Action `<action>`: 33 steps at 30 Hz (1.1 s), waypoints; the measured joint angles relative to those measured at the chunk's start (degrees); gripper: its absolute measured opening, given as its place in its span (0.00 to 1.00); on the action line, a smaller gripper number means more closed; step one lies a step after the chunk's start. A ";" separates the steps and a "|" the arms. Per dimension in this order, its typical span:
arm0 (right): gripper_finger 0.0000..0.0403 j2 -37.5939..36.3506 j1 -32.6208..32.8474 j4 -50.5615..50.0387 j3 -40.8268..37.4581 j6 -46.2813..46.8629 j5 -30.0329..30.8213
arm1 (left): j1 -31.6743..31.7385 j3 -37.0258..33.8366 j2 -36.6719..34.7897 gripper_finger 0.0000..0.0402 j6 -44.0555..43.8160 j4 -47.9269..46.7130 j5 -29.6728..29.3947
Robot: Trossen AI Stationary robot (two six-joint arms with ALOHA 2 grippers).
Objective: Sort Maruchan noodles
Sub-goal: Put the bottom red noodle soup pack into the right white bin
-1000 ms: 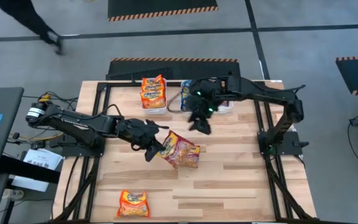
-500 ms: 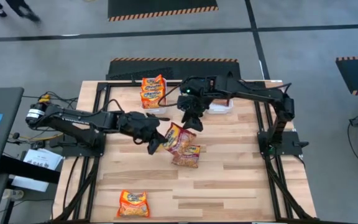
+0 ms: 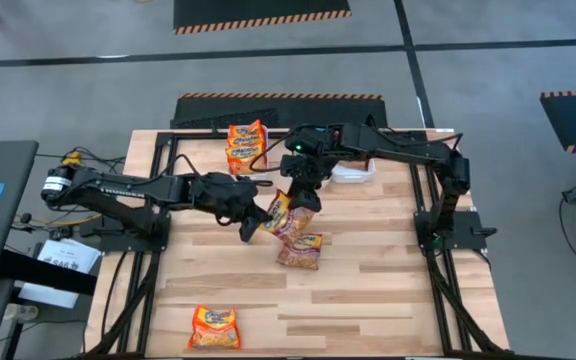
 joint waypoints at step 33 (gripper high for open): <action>0.14 -0.09 0.11 0.16 0.02 2.12 -0.11 | 3.64 0.02 0.07 0.13 -0.71 4.81 0.03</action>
